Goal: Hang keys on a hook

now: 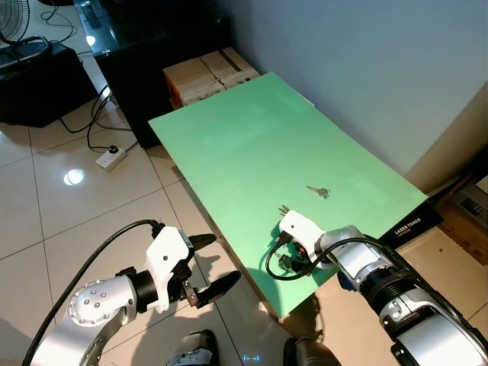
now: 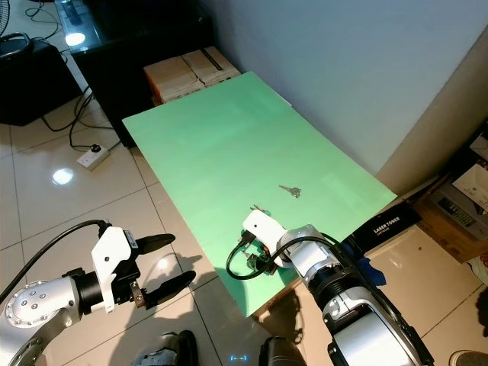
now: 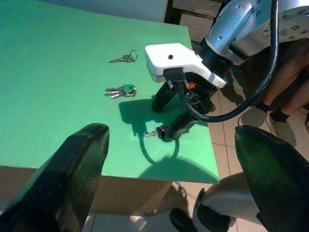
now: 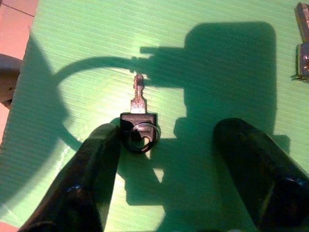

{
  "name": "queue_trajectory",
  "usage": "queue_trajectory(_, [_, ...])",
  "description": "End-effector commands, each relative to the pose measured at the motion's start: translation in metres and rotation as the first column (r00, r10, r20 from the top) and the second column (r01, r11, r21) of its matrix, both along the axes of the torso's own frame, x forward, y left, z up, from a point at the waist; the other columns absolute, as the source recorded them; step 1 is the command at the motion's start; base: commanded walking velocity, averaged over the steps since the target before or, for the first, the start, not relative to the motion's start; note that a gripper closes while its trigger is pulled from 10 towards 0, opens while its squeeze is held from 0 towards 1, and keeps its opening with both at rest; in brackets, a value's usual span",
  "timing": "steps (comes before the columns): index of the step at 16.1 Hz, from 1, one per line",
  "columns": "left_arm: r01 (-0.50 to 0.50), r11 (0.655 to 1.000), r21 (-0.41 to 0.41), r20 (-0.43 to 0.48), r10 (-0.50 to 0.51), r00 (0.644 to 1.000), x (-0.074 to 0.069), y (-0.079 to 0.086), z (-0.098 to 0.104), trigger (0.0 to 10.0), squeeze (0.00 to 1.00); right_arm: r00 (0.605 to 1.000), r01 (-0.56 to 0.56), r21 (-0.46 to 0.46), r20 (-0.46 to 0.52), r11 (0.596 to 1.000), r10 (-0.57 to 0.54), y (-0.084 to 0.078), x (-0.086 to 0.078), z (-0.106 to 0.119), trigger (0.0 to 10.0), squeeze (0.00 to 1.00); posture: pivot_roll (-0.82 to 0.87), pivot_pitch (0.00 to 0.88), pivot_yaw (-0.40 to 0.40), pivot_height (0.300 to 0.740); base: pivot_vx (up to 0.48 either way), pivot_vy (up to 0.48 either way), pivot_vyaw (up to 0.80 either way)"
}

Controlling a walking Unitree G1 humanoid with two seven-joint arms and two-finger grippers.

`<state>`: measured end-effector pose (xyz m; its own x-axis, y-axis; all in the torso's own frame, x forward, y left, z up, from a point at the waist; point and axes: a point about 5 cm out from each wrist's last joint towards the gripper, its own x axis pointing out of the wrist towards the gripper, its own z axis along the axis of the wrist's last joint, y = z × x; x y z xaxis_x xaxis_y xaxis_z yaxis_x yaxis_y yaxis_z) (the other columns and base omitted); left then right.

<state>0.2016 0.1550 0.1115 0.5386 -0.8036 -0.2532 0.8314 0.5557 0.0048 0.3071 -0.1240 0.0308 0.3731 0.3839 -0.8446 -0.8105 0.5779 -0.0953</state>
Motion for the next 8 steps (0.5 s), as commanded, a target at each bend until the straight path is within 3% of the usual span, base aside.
queue_trajectory(1, [0.004,1.0,0.01,-0.006,-0.004,1.0,-0.001,0.0,-0.003,10.0,0.0,1.0,-0.002,-0.01,-0.008,1.0,0.002,0.0,-0.001,-0.003,1.1,0.0,0.02,0.191,0.031,0.74,0.0,0.0,0.0])
queue_trajectory(3, [0.007,1.0,0.009,-0.003,-0.006,1.0,0.0,-0.001,-0.003,10.0,0.0,1.0,0.0,-0.012,-0.011,1.0,-0.001,-0.002,-0.001,-0.003,0.0,0.0,0.02,0.189,0.033,0.74,0.0,0.0,0.0])
queue_trajectory(8, [0.014,1.0,0.003,0.016,-0.014,1.0,0.006,-0.003,0.008,10.0,0.0,1.0,0.005,-0.013,-0.014,1.0,-0.005,-0.003,-0.001,-0.003,0.0,0.0,0.02,0.187,0.034,0.74,0.0,0.0,0.0])
